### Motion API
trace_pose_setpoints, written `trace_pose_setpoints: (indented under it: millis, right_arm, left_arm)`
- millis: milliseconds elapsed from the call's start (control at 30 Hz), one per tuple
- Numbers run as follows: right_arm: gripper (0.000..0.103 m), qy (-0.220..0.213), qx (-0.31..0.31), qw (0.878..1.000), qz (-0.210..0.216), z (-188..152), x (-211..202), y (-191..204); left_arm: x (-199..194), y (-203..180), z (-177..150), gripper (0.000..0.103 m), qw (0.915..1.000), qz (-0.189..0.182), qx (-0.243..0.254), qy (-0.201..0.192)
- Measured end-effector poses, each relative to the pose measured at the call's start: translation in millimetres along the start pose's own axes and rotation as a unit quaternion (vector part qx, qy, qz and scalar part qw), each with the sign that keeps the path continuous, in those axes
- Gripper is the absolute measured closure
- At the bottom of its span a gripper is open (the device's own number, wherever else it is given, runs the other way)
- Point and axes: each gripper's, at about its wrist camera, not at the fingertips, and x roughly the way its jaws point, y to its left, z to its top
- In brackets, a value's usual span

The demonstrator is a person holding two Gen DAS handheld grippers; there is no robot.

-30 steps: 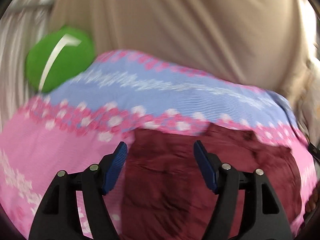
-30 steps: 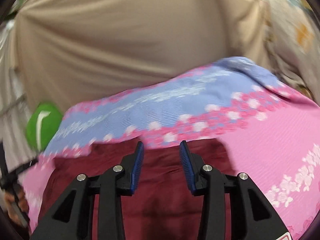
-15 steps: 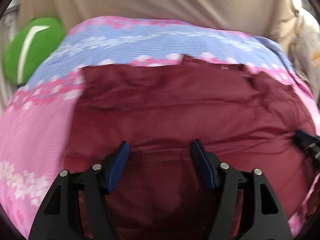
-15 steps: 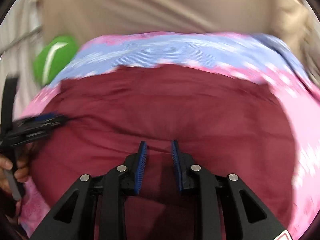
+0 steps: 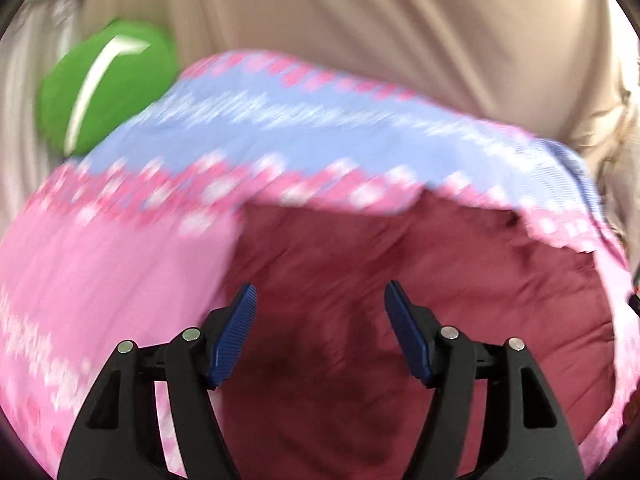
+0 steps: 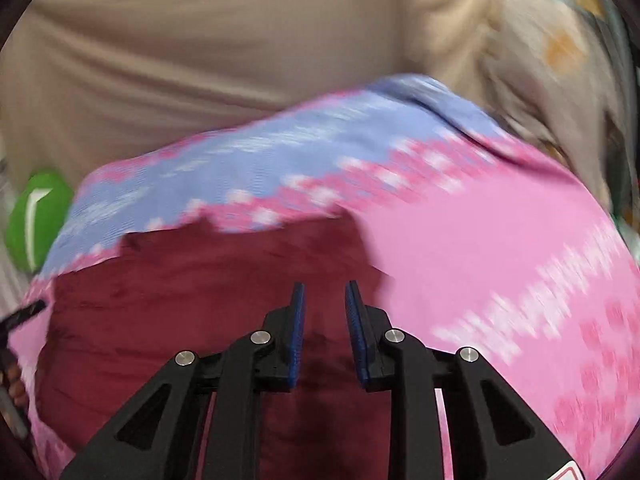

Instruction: Fold large clothes

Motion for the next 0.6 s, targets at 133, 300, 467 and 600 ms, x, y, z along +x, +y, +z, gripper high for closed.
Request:
trace_pose_setpoints:
  millis: [133,300,467,600]
  right_arm:
    - [0.072,0.052,-0.095,0.987,0.12,20.8,51.9,87.3]
    - [0.076,0.129,-0.166,0.971,0.115,12.3,138.8,143.8]
    - [0.102,0.137,-0.082,0.981,0.11,27.1,177.5,95.9]
    - [0.103,0.133,-0.036,0.986,0.099,31.7,183.0,67.6]
  left_arm:
    - [40.1,-56.3,21.1,0.034,0.9979,-0.008,0.06,0.023]
    - [102.8,-70.6,14.7,0.032,0.9947,0.012,0.072,0.072]
    - [121.7,-47.6,14.1,0.032,0.9974,-0.009,0.036,0.062]
    - [122.9,-43.5,12.6,0.032,0.9976,-0.017,0.041,0.053]
